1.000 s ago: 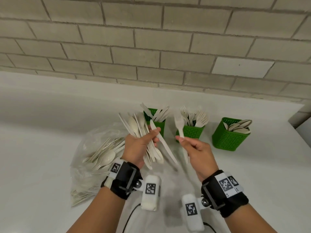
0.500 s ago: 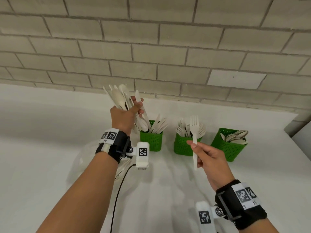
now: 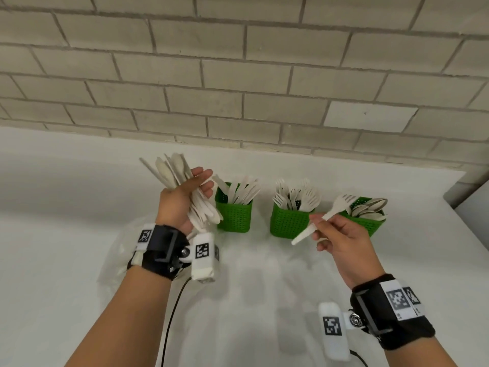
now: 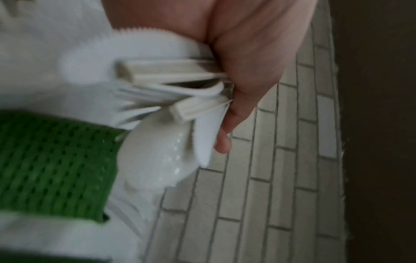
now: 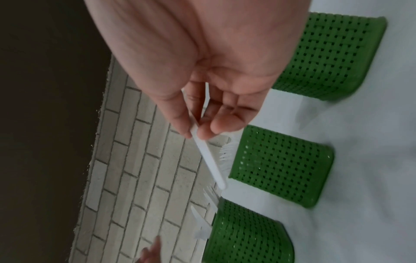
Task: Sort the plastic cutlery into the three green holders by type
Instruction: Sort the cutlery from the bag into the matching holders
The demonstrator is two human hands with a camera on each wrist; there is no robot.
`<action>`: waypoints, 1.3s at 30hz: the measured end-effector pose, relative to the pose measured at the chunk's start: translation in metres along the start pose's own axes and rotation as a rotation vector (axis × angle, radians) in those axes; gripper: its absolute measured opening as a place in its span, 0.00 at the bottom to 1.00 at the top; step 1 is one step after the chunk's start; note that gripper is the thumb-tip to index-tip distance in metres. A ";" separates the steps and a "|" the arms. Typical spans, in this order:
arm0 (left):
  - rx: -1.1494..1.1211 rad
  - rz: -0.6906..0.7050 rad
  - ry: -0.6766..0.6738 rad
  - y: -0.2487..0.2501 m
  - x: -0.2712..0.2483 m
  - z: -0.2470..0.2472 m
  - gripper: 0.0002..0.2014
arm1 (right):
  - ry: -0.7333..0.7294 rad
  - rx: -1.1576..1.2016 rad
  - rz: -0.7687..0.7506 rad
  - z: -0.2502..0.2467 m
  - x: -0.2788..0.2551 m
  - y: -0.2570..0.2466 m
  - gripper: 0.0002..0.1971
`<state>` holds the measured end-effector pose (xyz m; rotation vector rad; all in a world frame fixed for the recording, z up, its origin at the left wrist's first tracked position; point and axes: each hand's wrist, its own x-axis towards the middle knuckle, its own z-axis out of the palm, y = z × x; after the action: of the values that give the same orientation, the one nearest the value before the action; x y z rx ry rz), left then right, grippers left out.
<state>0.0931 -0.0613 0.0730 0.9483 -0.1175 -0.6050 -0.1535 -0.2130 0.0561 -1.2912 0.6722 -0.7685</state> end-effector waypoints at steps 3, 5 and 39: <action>-0.146 -0.189 -0.176 -0.011 -0.029 0.006 0.09 | 0.025 -0.070 -0.055 -0.005 0.007 -0.008 0.10; -0.148 -0.276 -0.224 -0.025 -0.047 0.011 0.13 | 0.023 -0.205 -0.126 -0.007 0.014 -0.015 0.05; 0.177 -0.254 -0.263 -0.079 -0.097 0.003 0.18 | -0.073 -0.181 0.048 0.028 0.017 -0.017 0.07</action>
<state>-0.0231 -0.0460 0.0284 1.0595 -0.2917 -0.9661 -0.1235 -0.2124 0.0770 -1.4549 0.7236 -0.6297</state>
